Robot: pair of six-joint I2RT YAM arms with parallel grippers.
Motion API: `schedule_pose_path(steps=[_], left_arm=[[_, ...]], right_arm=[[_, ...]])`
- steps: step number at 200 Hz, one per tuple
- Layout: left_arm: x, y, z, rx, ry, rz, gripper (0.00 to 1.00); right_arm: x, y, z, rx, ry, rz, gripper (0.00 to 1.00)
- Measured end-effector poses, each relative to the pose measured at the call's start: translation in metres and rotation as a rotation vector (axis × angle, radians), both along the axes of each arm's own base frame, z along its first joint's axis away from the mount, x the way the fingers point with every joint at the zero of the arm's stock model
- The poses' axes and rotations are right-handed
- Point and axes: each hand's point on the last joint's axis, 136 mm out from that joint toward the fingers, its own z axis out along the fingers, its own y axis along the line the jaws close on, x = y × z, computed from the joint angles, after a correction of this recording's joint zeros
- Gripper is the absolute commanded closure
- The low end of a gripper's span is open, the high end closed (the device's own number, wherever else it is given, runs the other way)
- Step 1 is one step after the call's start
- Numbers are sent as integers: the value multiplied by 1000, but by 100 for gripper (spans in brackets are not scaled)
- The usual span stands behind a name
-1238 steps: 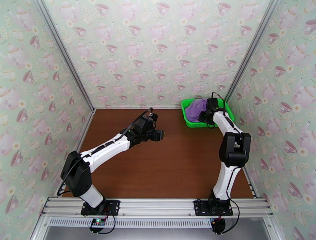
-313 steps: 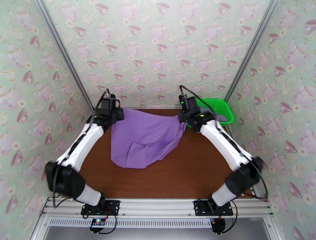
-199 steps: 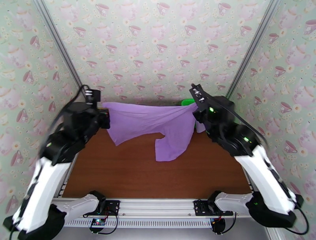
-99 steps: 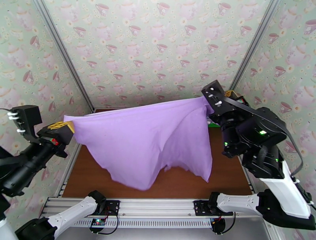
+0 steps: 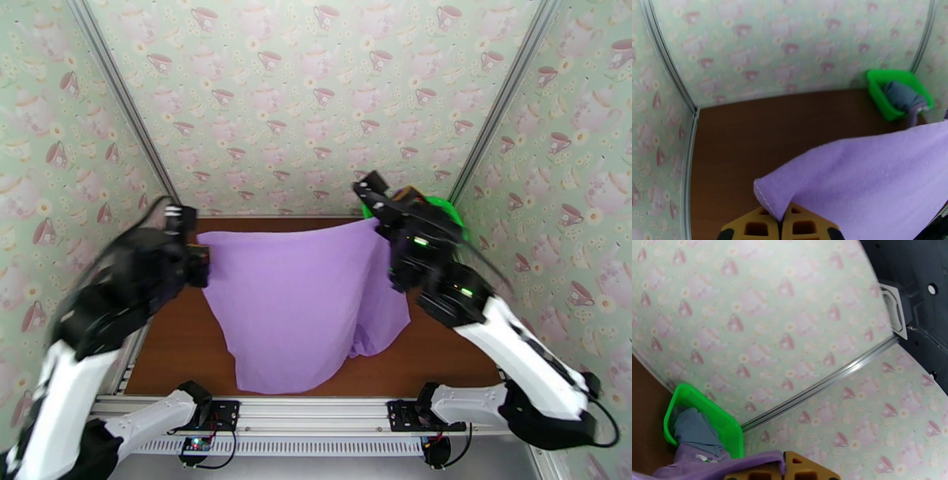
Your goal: Fold and stack the mixed laundry pile
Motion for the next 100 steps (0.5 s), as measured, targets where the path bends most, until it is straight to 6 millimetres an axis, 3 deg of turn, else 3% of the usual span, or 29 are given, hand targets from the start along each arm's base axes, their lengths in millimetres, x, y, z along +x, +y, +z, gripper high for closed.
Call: schedule_pose_path(steps=[21,55,81,86,100], left_arm=[[46,-2,-38,81,66,63,100],[123,10,-76,136,80,156,100],[196,13,-122,198,115,201,100],[209,13,-130,205,119,205,100],[246,12,-158,240,140,220,100]], right_arm=[[63,26,-67,-50,109,-17,100],[159,62,-176,-99,239,-23,100],[225,97,-236,-98,257,-3,100],[235,104,-241,-96,249,2,94],[268,127,-257,-70,213,23,54]])
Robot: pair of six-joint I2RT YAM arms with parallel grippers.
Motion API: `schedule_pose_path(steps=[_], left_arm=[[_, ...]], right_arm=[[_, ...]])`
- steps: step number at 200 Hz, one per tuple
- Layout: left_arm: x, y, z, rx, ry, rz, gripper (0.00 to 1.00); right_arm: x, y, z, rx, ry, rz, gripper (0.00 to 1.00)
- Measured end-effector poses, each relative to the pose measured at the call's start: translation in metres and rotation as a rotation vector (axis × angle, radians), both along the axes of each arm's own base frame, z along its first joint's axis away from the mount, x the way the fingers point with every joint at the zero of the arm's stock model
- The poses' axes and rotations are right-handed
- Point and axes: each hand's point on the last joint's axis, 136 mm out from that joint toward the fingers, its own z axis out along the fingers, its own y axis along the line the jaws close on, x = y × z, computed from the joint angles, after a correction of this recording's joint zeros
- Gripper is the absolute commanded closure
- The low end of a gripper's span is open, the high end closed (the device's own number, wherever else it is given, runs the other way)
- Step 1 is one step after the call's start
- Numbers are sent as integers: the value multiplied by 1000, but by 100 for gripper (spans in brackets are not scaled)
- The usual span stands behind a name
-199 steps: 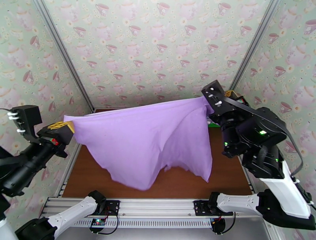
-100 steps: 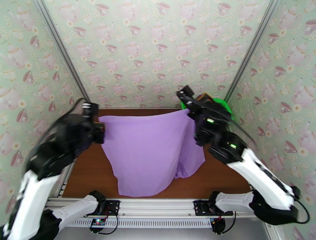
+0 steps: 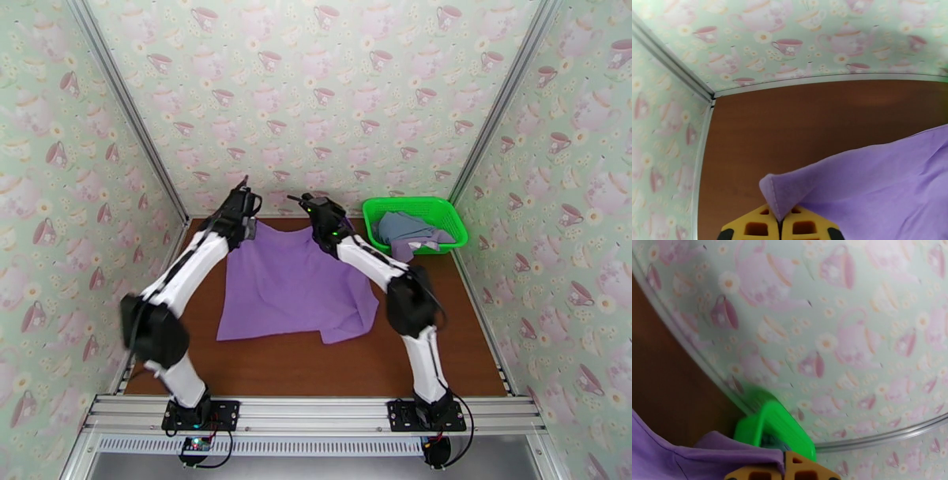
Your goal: Fold and stack the mixed laundry pile
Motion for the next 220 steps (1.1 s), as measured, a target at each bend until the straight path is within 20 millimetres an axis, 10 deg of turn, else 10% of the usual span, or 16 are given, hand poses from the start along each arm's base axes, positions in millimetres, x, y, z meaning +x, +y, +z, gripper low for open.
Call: schedule_pose_path(steps=[14,31,52,70,114,146,169,220], left_arm=[[29,0,-28,33,25,15,100],[53,1,-60,70,54,28,99],[65,6,-87,110,90,45,30],[66,7,-91,121,96,53,2],[55,13,-51,107,43,81,0],[7,26,15,47,0,134,2],[-56,37,29,-52,29,189,10],[-205,23,-124,-361,436,264,19]], right_arm=[[26,17,-10,37,-51,18,19],[37,25,-26,65,-62,31,10],[40,22,-37,107,-41,16,0],[37,14,-35,157,-26,-9,0],[-21,-22,-19,342,124,-86,0],[-98,-59,29,591,179,-137,0],[-164,-90,27,761,245,-194,3],[-276,-106,-113,957,643,-392,26]])
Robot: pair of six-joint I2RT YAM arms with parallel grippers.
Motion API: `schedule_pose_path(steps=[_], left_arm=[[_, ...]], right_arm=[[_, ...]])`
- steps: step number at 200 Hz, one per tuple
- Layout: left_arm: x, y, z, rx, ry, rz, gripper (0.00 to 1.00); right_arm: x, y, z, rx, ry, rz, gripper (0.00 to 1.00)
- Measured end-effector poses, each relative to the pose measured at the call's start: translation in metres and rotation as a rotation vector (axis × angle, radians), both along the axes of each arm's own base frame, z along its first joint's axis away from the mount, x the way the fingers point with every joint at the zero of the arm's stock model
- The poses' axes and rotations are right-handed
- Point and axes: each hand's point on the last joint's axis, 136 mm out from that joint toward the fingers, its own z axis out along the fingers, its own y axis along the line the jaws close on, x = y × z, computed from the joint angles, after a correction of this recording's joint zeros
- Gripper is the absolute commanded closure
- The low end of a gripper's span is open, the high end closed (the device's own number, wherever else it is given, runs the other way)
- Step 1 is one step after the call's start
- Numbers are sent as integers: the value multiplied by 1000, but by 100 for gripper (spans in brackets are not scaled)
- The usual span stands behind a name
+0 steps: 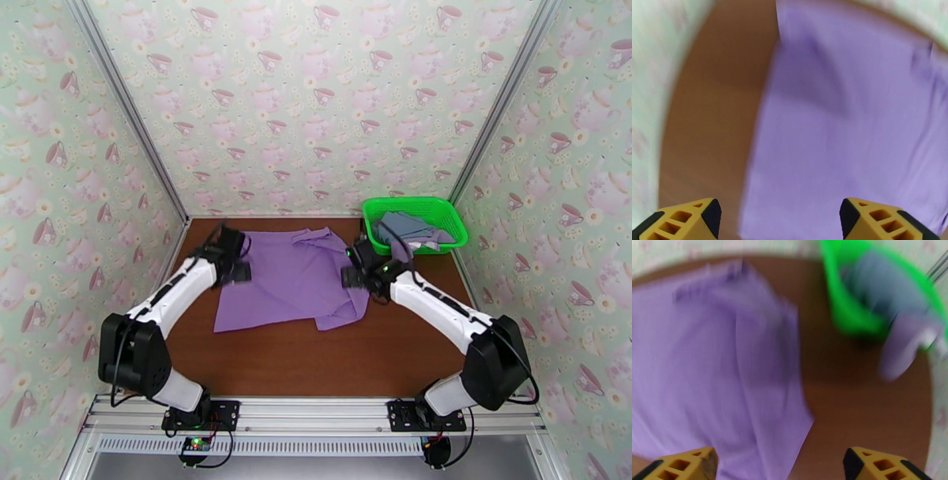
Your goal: Fold and stack the mixed laundry pile
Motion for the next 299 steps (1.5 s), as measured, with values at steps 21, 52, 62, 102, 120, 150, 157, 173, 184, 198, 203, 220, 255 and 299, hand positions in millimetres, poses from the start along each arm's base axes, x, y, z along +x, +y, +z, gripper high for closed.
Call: schedule_pose_path(steps=[21,52,62,102,120,150,157,173,184,198,203,220,255,299], left_arm=[[-41,-1,-39,-51,122,48,20],[-54,10,-30,-112,80,141,19],[-51,16,-20,-130,41,174,19],[-54,40,-16,-195,-4,292,21],[-65,44,-29,-220,38,332,24],[-78,45,-47,-253,104,372,24],[-79,45,-51,-262,115,383,25],[-82,44,-59,-276,135,405,26],[-85,43,-64,-281,152,415,27],[-89,42,-73,-283,177,430,29],[-90,42,-76,-283,185,434,30],[-93,44,-87,-272,220,452,36],[-94,53,-88,-258,269,508,80],[-79,56,-87,-265,278,500,100]], right_arm=[[-35,18,-34,-33,105,105,28],[-69,69,-35,-69,92,362,33],[-75,78,-34,-70,90,410,35],[-81,86,-46,-82,119,474,40],[-85,92,-51,-81,128,495,43],[-91,100,-55,-77,137,521,44],[-92,101,-56,-78,137,525,44],[-92,103,-57,-79,136,529,44],[-91,103,-58,-79,135,532,44],[-90,105,-57,-76,129,533,44],[-90,105,-57,-75,127,534,44],[-89,107,-57,-72,122,535,44],[-89,106,-66,-92,137,548,43],[-90,107,-87,-142,181,574,45]])
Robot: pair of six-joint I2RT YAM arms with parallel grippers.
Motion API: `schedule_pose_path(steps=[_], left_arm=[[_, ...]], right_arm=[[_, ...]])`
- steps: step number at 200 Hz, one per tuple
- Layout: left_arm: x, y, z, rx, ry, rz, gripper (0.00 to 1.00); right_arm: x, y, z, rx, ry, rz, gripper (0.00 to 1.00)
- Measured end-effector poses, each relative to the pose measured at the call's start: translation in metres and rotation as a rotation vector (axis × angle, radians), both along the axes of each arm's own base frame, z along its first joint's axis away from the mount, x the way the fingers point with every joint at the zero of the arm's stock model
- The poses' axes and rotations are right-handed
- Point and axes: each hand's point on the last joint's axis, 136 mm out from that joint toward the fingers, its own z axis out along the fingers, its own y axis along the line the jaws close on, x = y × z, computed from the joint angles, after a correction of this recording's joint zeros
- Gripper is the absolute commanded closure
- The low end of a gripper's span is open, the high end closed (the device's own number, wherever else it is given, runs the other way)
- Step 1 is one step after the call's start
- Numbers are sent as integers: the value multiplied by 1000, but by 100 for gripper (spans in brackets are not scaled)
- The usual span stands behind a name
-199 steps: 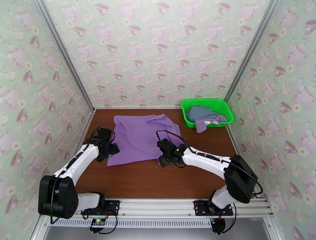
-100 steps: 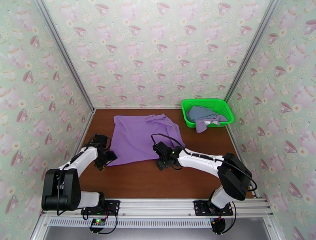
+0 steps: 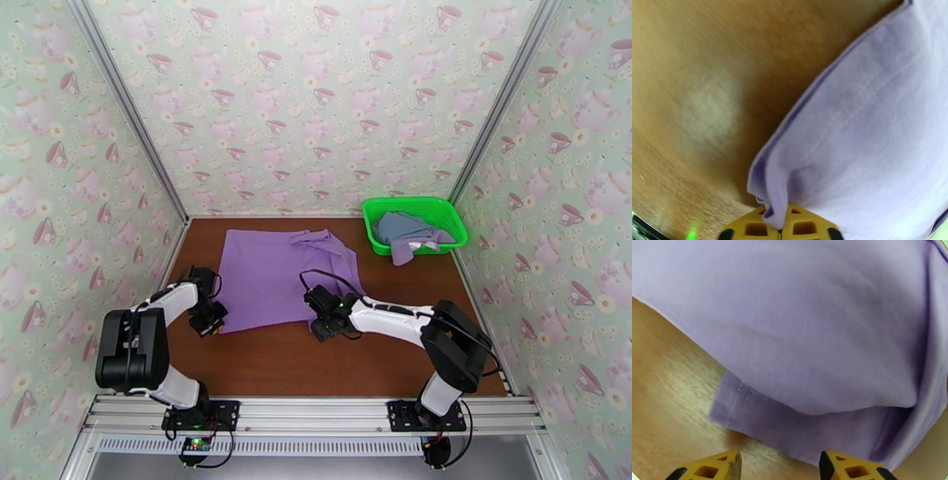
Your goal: Fold and stack the mixed laundry pile
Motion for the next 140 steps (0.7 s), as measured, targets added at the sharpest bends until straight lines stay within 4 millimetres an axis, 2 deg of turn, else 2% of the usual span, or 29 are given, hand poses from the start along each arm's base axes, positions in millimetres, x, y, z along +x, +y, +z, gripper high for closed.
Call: schedule_pose_path(steps=[18,68,111,126,140], left_arm=[[1,0,0,-4,-2,2,100],[2,-2,0,-19,-3,-2,100],[2,-3,0,-23,-5,-4,100],[3,-3,0,-25,-7,-5,100],[3,-2,0,-26,-9,-8,100]], right_arm=[[-2,10,0,0,0,23,45],[-14,52,17,41,-28,109,45],[-4,51,-8,-49,-22,68,52],[-1,50,-12,-66,-21,44,59],[2,52,-13,-71,-31,32,70]])
